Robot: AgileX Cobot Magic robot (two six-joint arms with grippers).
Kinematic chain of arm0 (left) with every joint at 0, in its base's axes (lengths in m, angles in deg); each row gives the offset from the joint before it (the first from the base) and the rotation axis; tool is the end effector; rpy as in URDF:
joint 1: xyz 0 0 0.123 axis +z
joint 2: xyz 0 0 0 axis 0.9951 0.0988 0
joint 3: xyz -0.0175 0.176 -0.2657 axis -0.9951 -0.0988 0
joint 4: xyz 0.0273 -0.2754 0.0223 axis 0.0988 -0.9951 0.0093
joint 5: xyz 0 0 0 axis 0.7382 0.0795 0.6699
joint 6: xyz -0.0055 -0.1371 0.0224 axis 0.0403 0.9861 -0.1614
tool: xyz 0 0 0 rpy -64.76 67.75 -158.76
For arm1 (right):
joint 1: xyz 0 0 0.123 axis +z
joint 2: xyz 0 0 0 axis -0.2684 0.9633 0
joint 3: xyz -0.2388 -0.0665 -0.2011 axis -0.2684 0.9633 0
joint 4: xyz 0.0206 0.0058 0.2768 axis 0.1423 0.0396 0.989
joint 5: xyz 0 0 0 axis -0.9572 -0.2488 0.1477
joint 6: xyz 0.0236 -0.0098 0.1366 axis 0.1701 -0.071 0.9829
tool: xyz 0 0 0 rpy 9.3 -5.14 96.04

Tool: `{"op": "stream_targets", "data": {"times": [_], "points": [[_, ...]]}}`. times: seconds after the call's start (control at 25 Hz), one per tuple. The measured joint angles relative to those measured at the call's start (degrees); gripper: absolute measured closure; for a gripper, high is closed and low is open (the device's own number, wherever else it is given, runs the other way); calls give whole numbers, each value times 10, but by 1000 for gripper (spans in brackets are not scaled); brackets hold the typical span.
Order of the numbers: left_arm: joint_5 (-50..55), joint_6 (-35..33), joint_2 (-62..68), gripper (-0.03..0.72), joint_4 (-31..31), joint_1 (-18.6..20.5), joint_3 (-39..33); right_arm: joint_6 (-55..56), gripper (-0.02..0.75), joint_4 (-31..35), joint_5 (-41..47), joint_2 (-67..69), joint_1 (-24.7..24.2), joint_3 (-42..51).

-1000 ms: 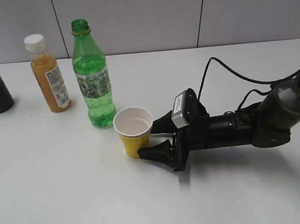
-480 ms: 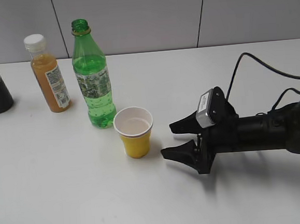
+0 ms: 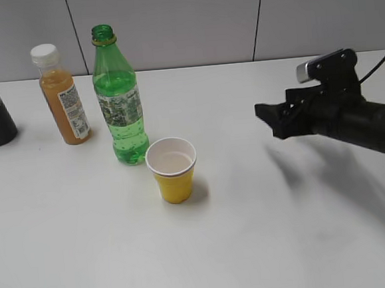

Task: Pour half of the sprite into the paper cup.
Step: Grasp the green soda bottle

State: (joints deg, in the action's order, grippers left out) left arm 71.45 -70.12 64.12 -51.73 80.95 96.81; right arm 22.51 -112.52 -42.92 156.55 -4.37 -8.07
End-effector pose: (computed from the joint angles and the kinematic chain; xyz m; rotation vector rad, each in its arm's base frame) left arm 0.0269 -0.0218 0.2739 0.1891 2.0146 -0.1608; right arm 0.3825 0.1188 0.1137 -0.4088 1.8804 0.4159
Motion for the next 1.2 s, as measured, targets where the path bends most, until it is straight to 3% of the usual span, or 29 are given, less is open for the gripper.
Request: {"op": "stream_targets", "data": {"times": [0.16, 0.28, 0.56, 0.76, 1.0, 1.2], "points": [[0, 0, 0, 99, 0, 0, 0, -54, 157, 125, 132, -34, -1, -46], [0, 0, 0, 99, 0, 0, 0, -71, 158, 160, 271, -47, -1, -102], [0, 0, 0, 99, 0, 0, 0, -76, 157, 170, 646, -48, -3, -285], [0, 0, 0, 99, 0, 0, 0, -77, 157, 178, 869, -48, -34, -398], [0, 0, 0, 99, 0, 0, 0, -110, 157, 181, 1060, -51, -53, -440], [0, 0, 0, 99, 0, 0, 0, -125, 157, 207, 1146, -76, -53, -441]]}}
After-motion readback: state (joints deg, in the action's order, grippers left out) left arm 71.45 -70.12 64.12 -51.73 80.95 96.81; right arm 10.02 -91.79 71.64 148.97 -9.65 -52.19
